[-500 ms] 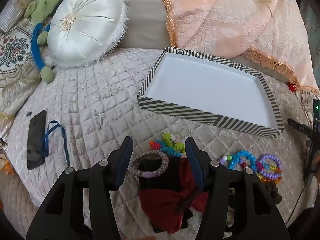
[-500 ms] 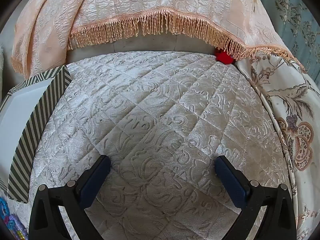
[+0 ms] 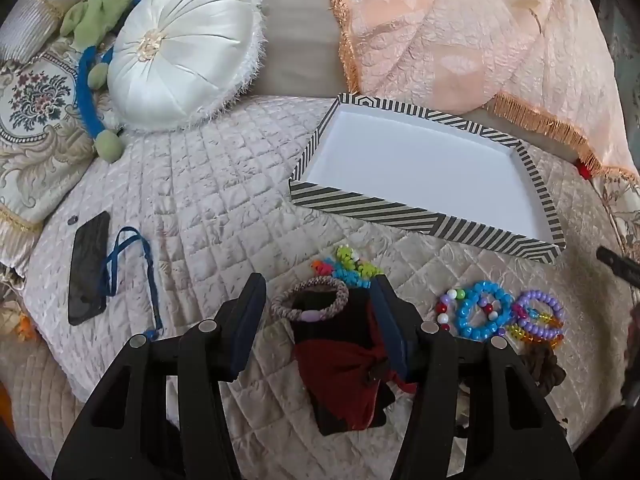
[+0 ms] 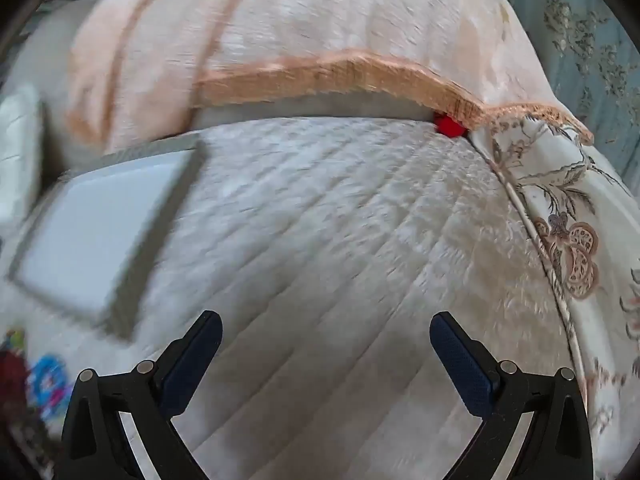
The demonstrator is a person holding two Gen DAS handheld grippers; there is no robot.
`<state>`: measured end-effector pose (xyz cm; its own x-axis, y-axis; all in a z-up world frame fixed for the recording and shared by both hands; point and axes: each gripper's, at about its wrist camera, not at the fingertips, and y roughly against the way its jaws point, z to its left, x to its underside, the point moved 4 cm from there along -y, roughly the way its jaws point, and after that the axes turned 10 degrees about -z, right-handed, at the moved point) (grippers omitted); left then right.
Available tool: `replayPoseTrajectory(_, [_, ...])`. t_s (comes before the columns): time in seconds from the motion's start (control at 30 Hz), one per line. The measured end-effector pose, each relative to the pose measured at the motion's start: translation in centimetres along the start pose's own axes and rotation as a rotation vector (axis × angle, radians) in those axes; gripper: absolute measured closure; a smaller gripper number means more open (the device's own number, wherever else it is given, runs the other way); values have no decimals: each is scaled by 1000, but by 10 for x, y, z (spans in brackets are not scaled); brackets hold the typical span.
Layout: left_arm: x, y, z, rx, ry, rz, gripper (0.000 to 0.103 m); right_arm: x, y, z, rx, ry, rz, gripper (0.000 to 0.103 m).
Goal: Organize jewelry
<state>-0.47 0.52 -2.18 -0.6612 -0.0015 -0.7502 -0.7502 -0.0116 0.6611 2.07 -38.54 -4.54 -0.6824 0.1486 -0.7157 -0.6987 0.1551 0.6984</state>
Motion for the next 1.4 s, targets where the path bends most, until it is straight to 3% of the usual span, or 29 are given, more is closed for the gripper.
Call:
replayPoseTrajectory(0.27, [2,17,1,3,-4,-22,49,20,65,68,-121,32,-60,0])
replayPoseTrajectory(0.63, [11,34,-4,11,-19,-47,49,34,102,122,-179,86,-80,0])
replayPoseTrajectory(1.4, [20,40,-5,31,-36,-53,49,43,119,137,-203,103,-74,0])
